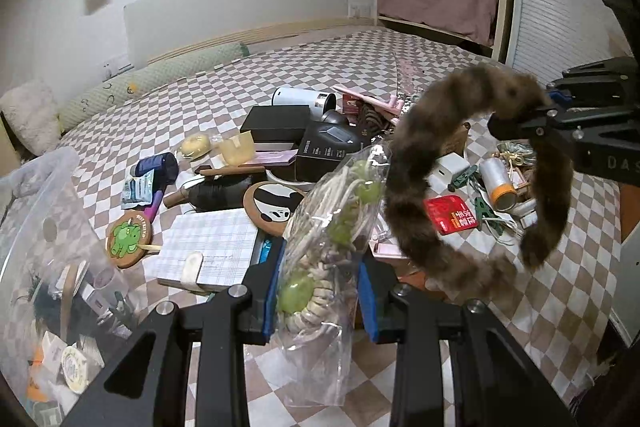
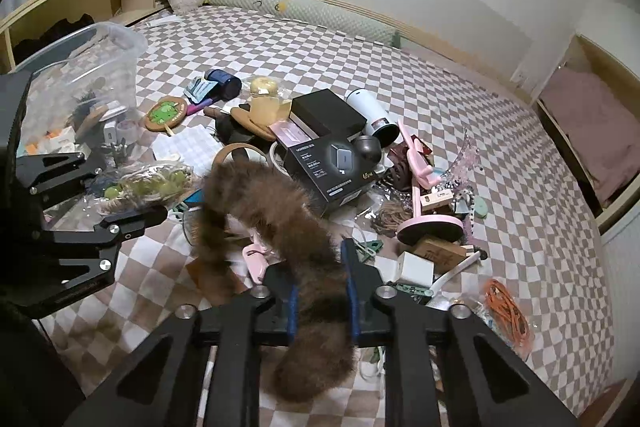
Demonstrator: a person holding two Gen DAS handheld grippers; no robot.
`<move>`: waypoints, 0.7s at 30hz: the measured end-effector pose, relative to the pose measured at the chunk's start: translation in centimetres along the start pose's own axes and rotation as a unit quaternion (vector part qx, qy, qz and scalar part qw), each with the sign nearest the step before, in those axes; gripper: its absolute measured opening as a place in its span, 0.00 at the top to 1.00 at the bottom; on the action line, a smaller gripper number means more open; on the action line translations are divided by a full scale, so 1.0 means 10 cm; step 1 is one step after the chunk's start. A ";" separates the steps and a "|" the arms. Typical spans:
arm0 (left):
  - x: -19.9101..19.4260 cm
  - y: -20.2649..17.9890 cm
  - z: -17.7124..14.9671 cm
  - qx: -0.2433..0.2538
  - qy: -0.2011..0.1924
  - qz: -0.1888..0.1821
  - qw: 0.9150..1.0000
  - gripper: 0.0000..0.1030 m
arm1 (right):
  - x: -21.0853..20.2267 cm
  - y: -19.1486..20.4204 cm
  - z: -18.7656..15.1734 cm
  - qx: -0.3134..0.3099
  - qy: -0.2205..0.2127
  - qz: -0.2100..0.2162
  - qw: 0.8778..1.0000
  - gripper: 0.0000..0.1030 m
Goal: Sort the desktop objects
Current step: 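Carry the headband and cord bag with both tools over the clear bin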
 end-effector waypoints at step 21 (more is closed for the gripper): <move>-0.23 0.15 0.19 -0.031 -0.022 0.033 0.999 0.68 | -0.11 -0.13 0.08 0.020 -0.020 -0.018 0.999 0.87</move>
Point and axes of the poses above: each gripper's, at about its wrist camera, not at the fingertips, and x roughly the way its jaws point, y to its left, z to its top, the point moved 5 cm from there along x, roughly the way its jaws point, and after that the axes turned 4 degrees about -z, right-handed, at the moved point
